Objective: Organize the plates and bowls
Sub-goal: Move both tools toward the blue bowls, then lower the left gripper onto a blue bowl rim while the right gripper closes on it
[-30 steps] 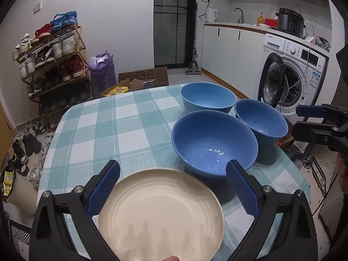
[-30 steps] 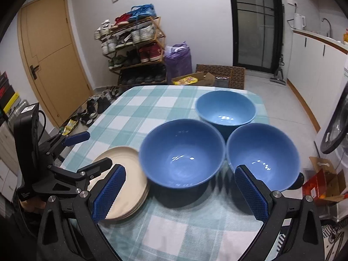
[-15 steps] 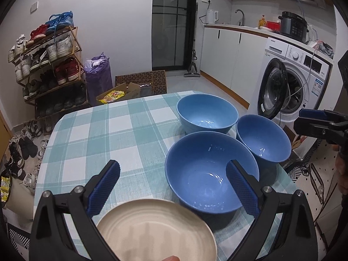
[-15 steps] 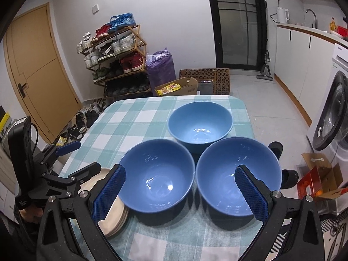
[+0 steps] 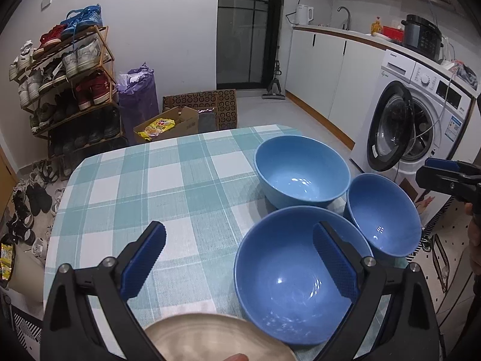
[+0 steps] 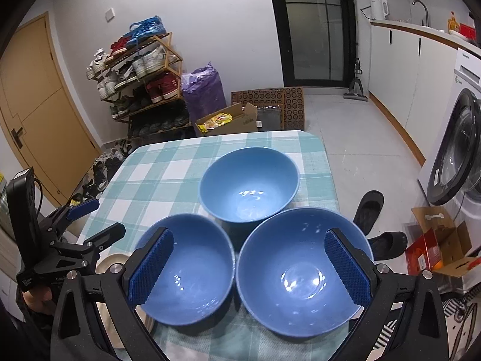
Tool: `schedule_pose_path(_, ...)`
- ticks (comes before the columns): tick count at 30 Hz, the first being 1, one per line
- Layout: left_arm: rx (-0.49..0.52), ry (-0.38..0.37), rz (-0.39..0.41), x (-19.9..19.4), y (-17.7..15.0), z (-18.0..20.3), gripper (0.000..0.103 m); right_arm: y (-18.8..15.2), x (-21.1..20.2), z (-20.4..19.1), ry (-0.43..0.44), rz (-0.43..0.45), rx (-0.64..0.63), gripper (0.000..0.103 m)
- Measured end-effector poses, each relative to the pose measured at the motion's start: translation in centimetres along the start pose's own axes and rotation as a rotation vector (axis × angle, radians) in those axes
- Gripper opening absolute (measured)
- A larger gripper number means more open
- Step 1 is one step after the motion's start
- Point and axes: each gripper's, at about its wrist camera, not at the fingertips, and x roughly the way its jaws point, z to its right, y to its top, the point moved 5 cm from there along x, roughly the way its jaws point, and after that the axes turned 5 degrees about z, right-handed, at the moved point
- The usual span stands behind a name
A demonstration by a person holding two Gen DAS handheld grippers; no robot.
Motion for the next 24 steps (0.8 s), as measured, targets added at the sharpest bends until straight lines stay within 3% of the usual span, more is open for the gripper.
schedule_pose_path(14,-0.021,-0.014,-0.011,4.2,3.0,0.7,0.103,2.0,4.2,3.7,-0.044,-0.039,0.056,0.102)
schedule_pose_path(24,-0.02,-0.014,-0.056,7.5,3.5,0.7,0.103,2.7,7.7,4.3,-0.057,-0.08,0.073,0.102)
